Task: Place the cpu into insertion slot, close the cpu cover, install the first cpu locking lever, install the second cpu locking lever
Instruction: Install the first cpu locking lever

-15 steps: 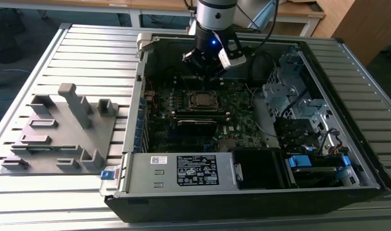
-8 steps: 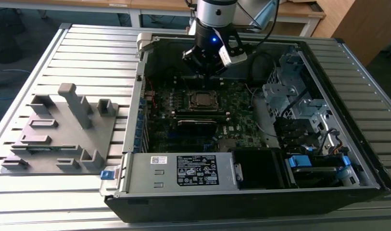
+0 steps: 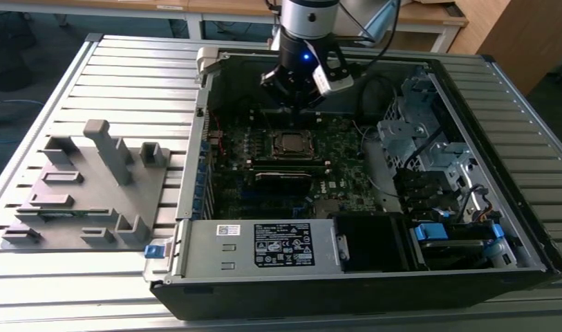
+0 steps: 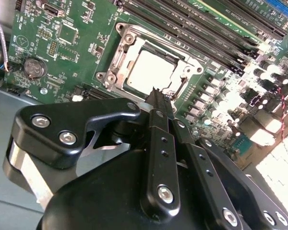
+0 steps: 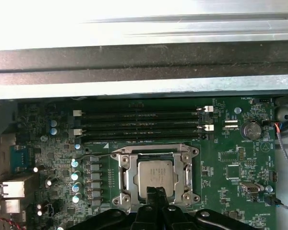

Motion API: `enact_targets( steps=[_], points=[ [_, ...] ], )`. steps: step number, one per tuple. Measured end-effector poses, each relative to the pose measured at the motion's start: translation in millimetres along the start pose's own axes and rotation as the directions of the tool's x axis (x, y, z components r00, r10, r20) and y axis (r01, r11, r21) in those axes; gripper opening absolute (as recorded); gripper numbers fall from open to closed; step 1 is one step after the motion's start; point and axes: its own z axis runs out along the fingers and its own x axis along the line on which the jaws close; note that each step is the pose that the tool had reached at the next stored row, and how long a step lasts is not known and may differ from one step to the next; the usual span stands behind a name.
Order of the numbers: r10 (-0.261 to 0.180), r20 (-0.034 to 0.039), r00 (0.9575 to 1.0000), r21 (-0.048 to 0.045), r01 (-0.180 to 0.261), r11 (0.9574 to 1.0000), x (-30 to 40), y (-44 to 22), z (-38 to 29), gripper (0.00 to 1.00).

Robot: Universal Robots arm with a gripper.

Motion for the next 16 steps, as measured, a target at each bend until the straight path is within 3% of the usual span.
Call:
enact_targets(
  steps=[5, 16],
  points=[
    [0.0, 0.0, 1.0, -0.0001, 0.0, 1.0, 4.0, -0.2, 0.0, 0.1],
    [0.0, 0.0002, 1.0, -0.0003, 0.0, 1.0, 4.3, -0.2, -2.2, 0.1]
  ],
)
